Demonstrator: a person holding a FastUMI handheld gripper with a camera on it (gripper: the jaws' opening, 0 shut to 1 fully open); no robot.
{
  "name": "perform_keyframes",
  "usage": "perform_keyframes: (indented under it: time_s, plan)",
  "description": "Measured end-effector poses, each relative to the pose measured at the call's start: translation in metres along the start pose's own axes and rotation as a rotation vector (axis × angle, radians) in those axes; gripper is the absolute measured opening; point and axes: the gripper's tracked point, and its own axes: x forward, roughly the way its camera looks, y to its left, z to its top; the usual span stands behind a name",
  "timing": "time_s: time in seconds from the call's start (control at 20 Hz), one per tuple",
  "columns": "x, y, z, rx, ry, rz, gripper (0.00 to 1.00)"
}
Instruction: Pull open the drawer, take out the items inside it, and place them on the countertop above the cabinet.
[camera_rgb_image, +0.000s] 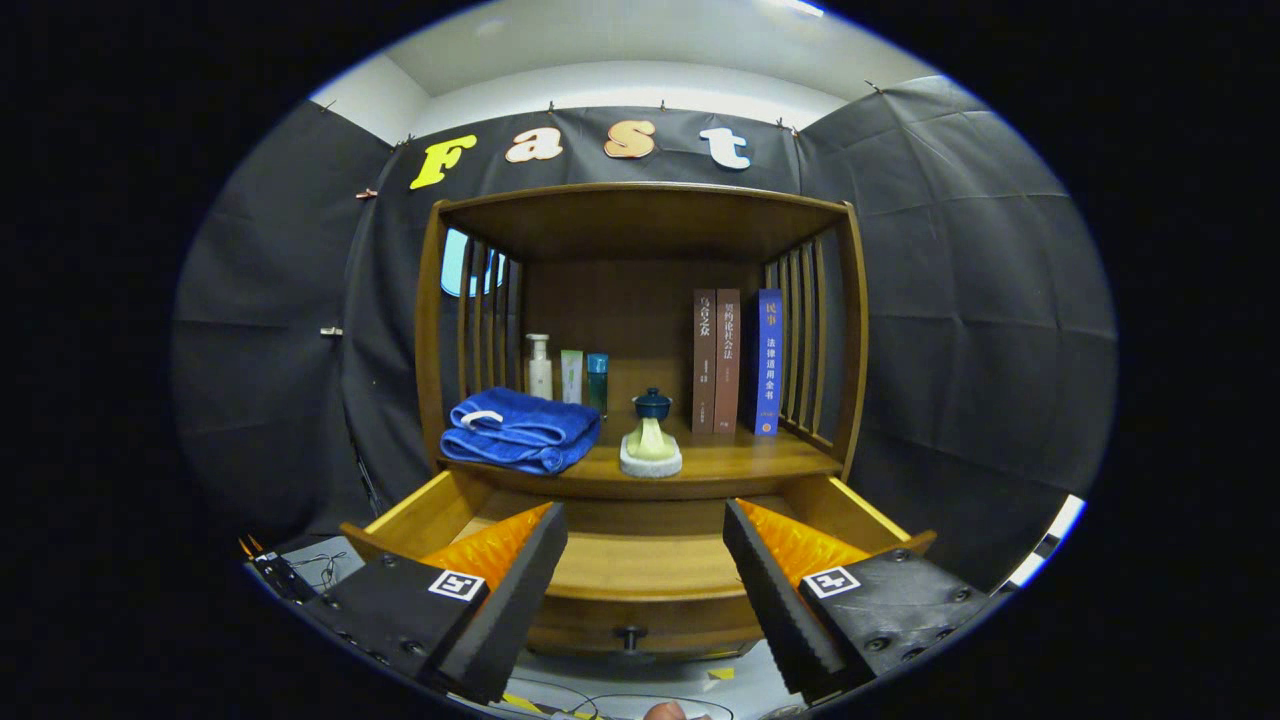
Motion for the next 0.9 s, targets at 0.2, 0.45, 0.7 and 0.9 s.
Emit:
perform_keyframes:
  time_s: [0.2, 0.45, 0.7, 0.9]
  plan:
    - [-0.015, -0.001, -0.048, 0.045, 0.016, -0.006, 0.99]
    - [-0.009, 0.001, -0.087, 0.000, 0.016, -0.005, 1.00]
    - [0.008, 0.006, -0.119, 0.030, 0.043, 0.005, 1.00]
    - [0.020, 0.010, -0.138, 0.022, 0.057, 0.010, 1.00]
